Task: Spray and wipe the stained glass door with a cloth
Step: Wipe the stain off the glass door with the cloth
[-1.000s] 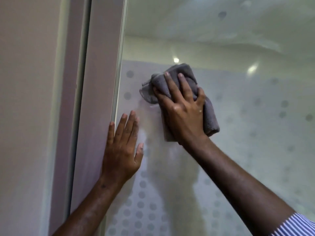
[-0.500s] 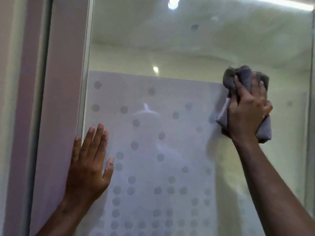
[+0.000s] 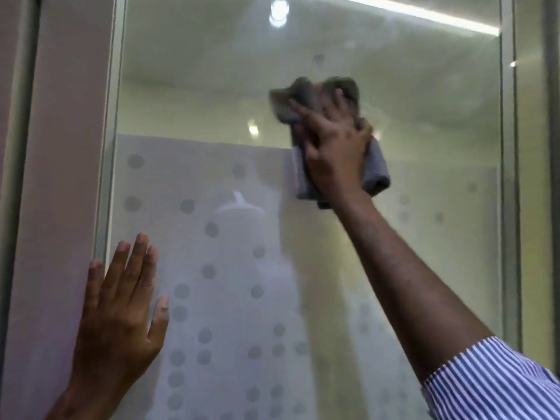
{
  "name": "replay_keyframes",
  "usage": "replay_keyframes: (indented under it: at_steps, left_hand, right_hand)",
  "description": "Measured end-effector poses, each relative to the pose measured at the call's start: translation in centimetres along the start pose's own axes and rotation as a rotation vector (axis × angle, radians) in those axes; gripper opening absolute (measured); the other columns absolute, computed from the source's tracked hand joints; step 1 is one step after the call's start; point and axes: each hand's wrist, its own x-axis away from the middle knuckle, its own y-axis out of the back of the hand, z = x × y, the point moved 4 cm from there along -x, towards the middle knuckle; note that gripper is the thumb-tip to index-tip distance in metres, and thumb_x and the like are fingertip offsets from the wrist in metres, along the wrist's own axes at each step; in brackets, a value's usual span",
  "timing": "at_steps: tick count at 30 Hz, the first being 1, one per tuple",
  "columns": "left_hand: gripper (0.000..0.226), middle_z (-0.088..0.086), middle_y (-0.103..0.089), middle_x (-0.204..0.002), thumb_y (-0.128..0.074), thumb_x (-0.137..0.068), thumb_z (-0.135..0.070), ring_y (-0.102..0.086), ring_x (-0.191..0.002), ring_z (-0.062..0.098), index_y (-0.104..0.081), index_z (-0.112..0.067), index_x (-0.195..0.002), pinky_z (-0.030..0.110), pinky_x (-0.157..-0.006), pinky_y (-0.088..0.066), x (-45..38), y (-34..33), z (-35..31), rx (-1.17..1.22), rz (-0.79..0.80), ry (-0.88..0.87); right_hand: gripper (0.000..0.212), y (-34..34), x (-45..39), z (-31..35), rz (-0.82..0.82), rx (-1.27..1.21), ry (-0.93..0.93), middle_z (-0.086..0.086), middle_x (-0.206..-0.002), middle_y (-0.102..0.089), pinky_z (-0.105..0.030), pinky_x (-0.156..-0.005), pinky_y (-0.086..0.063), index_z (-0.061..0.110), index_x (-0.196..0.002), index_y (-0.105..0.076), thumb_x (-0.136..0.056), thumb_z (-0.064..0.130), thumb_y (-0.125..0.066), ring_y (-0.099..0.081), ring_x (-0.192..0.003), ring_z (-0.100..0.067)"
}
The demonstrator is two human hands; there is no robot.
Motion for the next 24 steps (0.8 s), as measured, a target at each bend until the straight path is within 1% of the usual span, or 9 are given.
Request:
replay_keyframes:
  at_steps: [2, 4, 5, 7, 10, 13, 16, 20, 24]
  left_hand:
    - [0.068, 0.017, -0.026, -0.166, -0.039, -0.095, -0.029, -0.024, -0.155, 0.032, -0.029, 0.001, -0.155, 0.060, -0.124, -0.020, 0.0, 0.0, 0.0, -0.010, 0.008, -0.006]
    - [0.068, 0.017, -0.026, -0.166, -0.038, -0.096, -0.029, -0.025, -0.154, 0.033, -0.028, 0.001, -0.156, 0.062, -0.122, -0.022, 0.0, 0.0, 0.1, -0.014, 0.016, -0.014]
    - [0.068, 0.018, -0.026, -0.166, -0.038, -0.096, -0.029, -0.025, -0.154, 0.034, -0.028, 0.002, -0.156, 0.062, -0.122, -0.023, 0.0, 0.0, 0.1, -0.014, 0.016, -0.016]
    - [0.068, 0.019, -0.026, -0.165, -0.038, -0.096, -0.029, -0.026, -0.154, 0.035, -0.028, 0.002, -0.156, 0.063, -0.122, -0.023, 0.0, 0.1, 0.2, -0.002, 0.014, -0.014]
    - [0.068, 0.018, -0.027, -0.165, -0.037, -0.096, -0.030, -0.026, -0.153, 0.035, -0.029, 0.002, -0.155, 0.063, -0.122, -0.022, 0.0, 0.1, 0.2, 0.014, 0.015, -0.001]
    - [0.067, 0.018, -0.027, -0.165, -0.037, -0.096, -0.030, -0.028, -0.153, 0.036, -0.030, 0.001, -0.155, 0.064, -0.121, -0.023, 0.0, 0.0, 0.3, 0.013, 0.021, -0.002]
    - [0.067, 0.018, -0.027, -0.165, -0.037, -0.096, -0.030, -0.027, -0.153, 0.036, -0.029, 0.001, -0.155, 0.064, -0.121, -0.023, 0.0, 0.0, 0.4, 0.022, 0.029, -0.001]
    - [0.068, 0.018, -0.026, -0.165, -0.037, -0.097, -0.030, -0.026, -0.154, 0.035, -0.026, -0.001, -0.157, 0.065, -0.121, -0.023, -0.1, 0.1, 0.2, 0.058, 0.005, -0.010]
    - [0.067, 0.020, -0.028, -0.164, -0.035, -0.098, -0.032, -0.025, -0.154, 0.036, -0.028, 0.001, -0.156, 0.068, -0.119, -0.023, -0.1, -0.1, 0.3, 0.075, -0.014, -0.009]
  right_hand:
    - [0.041, -1.2, 2.3, 4.6, 0.064, -0.008, 0.233, 0.001, -0.161, -0.046, -0.042, -0.104, -0.024, 0.041, -0.137, -0.063, -0.098, 0.041, -0.054, -0.037, -0.152, -0.026]
    - [0.035, -2.0, 5.5, 7.1, 0.122, 0.000, 0.424, 0.001, -0.160, -0.046, -0.044, -0.108, -0.023, 0.042, -0.134, -0.065, -0.100, 0.037, -0.059, -0.038, -0.151, -0.027]
    - [0.033, -2.2, 6.7, 7.2, 0.149, 0.002, 0.474, 0.002, -0.161, -0.045, -0.050, -0.111, -0.024, 0.044, -0.133, -0.066, -0.101, 0.037, -0.059, -0.036, -0.152, -0.026]
    - [0.031, -1.8, 8.0, 5.5, 0.164, 0.007, 0.490, 0.005, -0.163, -0.043, -0.057, -0.114, -0.029, 0.045, -0.132, -0.066, -0.103, 0.036, -0.058, -0.034, -0.154, -0.023]
    - [0.033, -0.4, 8.8, 2.1, 0.111, 0.035, 0.402, 0.006, -0.163, -0.042, -0.055, -0.114, -0.030, 0.045, -0.132, -0.065, -0.103, 0.033, -0.056, -0.034, -0.154, -0.021]
    - [0.028, 0.8, 9.5, -1.7, 0.012, 0.062, 0.281, 0.004, -0.161, -0.045, -0.054, -0.111, -0.033, 0.041, -0.126, -0.069, -0.102, 0.031, -0.058, -0.037, -0.153, -0.022]
    - [0.037, 2.1, 10.1, -6.6, -0.034, 0.116, 0.157, -0.001, -0.161, -0.045, -0.054, -0.110, -0.036, 0.038, -0.132, -0.066, -0.097, 0.026, -0.062, -0.038, -0.152, -0.026]
    - [0.055, 4.9, 11.1, -13.8, -0.055, 0.181, -0.159, -0.004, -0.164, -0.041, -0.051, -0.115, -0.029, 0.041, -0.143, -0.057, -0.091, 0.026, -0.054, -0.034, -0.153, -0.025]
    - [0.052, 6.8, 11.8, -18.8, -0.101, 0.225, -0.324, -0.007, -0.161, -0.044, -0.059, -0.123, -0.021, 0.036, -0.146, -0.056, -0.096, 0.026, -0.051, -0.039, -0.150, -0.027]
